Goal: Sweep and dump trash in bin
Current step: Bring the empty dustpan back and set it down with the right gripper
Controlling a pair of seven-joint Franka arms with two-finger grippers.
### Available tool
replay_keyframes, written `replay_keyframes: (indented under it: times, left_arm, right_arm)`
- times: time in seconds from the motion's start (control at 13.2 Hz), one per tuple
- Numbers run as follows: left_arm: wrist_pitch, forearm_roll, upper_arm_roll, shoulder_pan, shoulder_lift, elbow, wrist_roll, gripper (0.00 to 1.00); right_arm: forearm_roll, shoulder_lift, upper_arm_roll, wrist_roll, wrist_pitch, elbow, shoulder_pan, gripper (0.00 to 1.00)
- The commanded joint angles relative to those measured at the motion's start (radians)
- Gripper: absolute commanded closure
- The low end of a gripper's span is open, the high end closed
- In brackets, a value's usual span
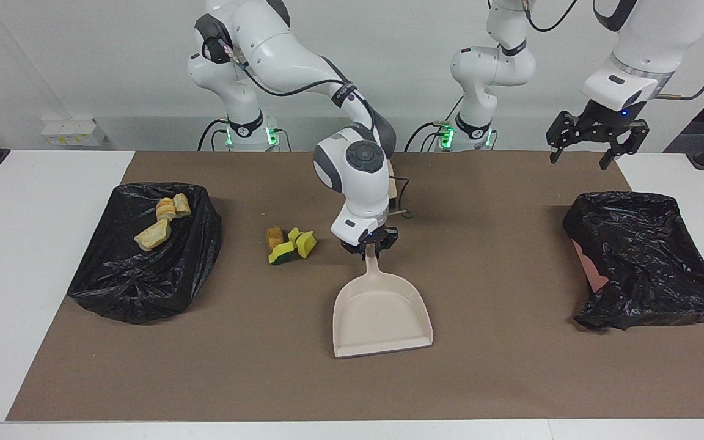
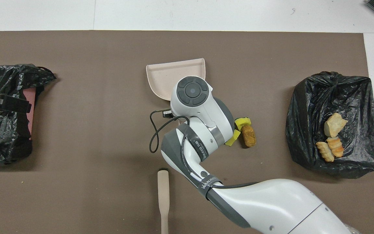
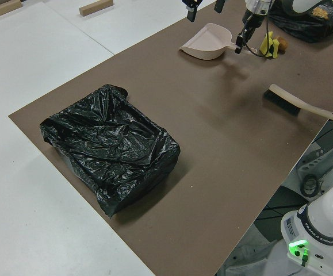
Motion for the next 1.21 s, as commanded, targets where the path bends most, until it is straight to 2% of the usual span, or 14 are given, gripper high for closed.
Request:
replay_keyframes:
  times: [0.0, 0.23, 0.45, 0.53, 0.61, 0.83, 0.98, 1.14]
  left_arm:
    - [-0.021, -0.004, -0.005, 0.012, -0.004, 0.013, 0.008, 0.00]
    - [-0.006, -0.004, -0.005, 0.013, -0.004, 0.012, 0.006, 0.00]
    - [-0.007, -0.004, -0.005, 0.013, -0.004, 0.013, 0.008, 0.00]
    - [-0.010, -0.004, -0.005, 0.012, -0.004, 0.013, 0.008, 0.00]
    - [-0.013, -0.003, -0.005, 0.010, -0.004, 0.013, 0.009, 0.00]
    - [-0.009, -0.004, -0.005, 0.007, -0.004, 0.013, 0.009, 0.00]
    - [0.008, -0.003, -0.005, 0.004, -0.003, 0.013, 0.009, 0.00]
    - [0.027, -0.003, -0.005, 0.003, 0.000, 0.013, 0.009, 0.00]
  right_arm:
    - [0.059, -0.003, 0.004, 0.031, 0.020, -0.007, 0.010, 1.00]
    - [0.109, 0.000, 0.004, 0.031, 0.033, -0.006, 0.005, 1.00]
    - [0.112, 0.021, 0.004, 0.031, 0.124, -0.006, 0.007, 1.00]
    - [0.098, 0.018, 0.004, 0.020, 0.119, -0.006, 0.008, 0.60]
    - [0.086, 0.015, 0.003, 0.003, 0.125, -0.006, 0.007, 0.01]
    - [0.089, -0.046, 0.003, -0.020, 0.087, -0.019, -0.033, 0.00]
    - [0.098, -0.098, 0.001, -0.020, -0.029, -0.027, -0.082, 0.00]
    - [0.098, -0.187, 0.007, -0.075, -0.205, -0.035, -0.137, 0.00]
